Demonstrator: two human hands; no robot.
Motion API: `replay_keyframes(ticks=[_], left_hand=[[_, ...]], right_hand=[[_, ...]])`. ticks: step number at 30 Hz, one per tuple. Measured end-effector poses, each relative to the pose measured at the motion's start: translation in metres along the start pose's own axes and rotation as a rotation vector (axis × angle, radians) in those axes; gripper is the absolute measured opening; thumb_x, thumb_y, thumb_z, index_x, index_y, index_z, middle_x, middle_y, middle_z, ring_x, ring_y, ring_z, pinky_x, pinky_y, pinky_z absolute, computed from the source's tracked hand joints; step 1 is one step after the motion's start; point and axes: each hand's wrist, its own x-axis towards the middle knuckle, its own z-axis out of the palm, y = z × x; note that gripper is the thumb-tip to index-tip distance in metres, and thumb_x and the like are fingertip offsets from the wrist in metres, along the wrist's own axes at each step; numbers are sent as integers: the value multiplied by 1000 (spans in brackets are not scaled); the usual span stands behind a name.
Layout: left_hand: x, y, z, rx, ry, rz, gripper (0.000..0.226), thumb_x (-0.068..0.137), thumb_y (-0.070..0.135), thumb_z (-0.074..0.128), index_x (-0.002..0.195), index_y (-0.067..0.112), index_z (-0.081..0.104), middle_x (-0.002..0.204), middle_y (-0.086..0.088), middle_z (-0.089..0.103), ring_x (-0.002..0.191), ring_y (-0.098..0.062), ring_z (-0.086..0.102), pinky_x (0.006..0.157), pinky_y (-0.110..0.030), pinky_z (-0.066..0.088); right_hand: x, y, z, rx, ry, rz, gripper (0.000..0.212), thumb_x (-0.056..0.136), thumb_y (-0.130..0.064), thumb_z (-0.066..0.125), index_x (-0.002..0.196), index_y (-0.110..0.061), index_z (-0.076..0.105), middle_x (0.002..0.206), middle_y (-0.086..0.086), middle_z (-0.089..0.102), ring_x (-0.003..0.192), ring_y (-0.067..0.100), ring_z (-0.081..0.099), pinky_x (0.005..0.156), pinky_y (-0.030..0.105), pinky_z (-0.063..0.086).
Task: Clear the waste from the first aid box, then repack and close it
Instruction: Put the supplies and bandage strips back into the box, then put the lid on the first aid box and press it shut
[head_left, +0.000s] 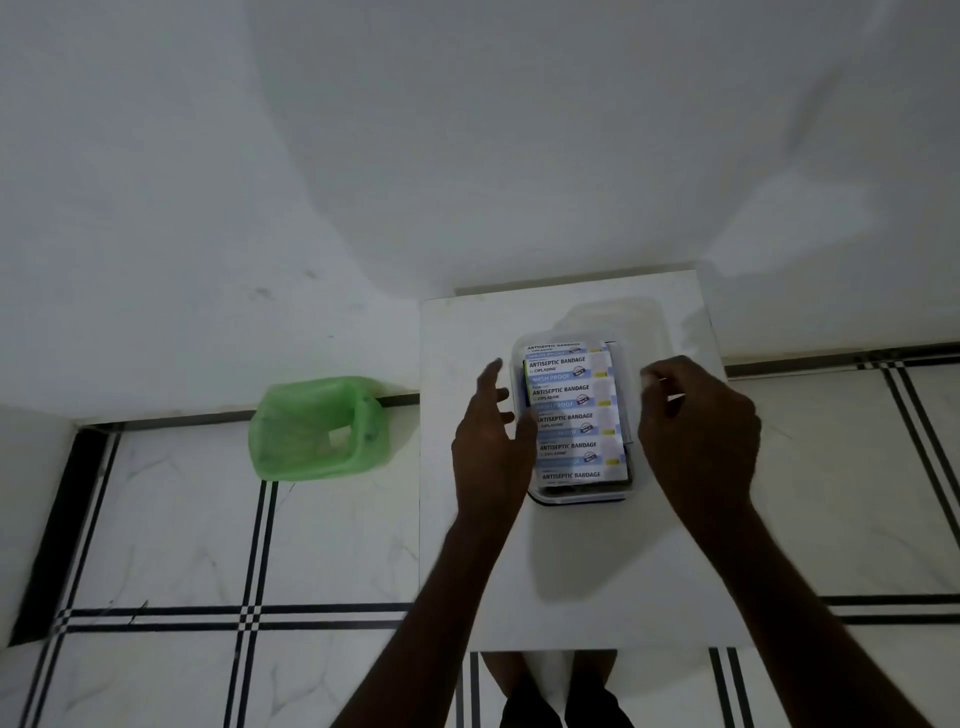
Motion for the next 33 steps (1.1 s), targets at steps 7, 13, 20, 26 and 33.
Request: replay_keyframes(ticks=[7, 13, 20, 26, 33], left_hand=[[18, 3, -11, 176, -53, -20, 21, 88, 20, 61, 103, 11, 73, 91, -7, 78, 76, -20, 71, 76, -36, 58], [19, -5, -38, 33, -29, -60, 36, 74, 38, 54, 94, 18, 76, 80, 0, 78, 66, -14, 74, 64, -42, 63], [30, -16, -45, -37, -73, -120, 26, 78, 27, 60, 97, 21, 77, 77, -2, 78, 64, -21, 74, 64, -45, 63], [27, -20, -21, -178, -142, -194, 22, 85, 15, 64, 104, 16, 75, 81, -10, 76, 71, -26, 75, 59, -48, 63], [29, -26, -32, -460, -270, -338, 35, 92, 25, 67, 125, 12, 63, 100, -21, 74, 84, -29, 75, 72, -43, 64]], right_hand=[[9, 71, 34, -11, -572, 401, 13, 84, -23, 65, 87, -13, 72, 77, 7, 73, 75, 28, 72, 77, 39, 59], [5, 66, 56, -116, -624, 313, 13, 79, -14, 67, 85, -5, 74, 87, 13, 73, 80, 27, 67, 70, 29, 49], [34, 50, -14, 290, -373, 453, 18, 79, -12, 74, 95, -7, 72, 85, 11, 71, 87, 30, 68, 80, 39, 55], [31, -16, -56, 328, -260, 240, 25, 77, -15, 75, 101, -20, 73, 79, 0, 73, 75, 13, 69, 74, 30, 55], [-45, -58, 21, 172, -203, -89, 26, 77, -11, 76, 99, -7, 64, 89, 6, 68, 81, 17, 63, 74, 21, 54]])
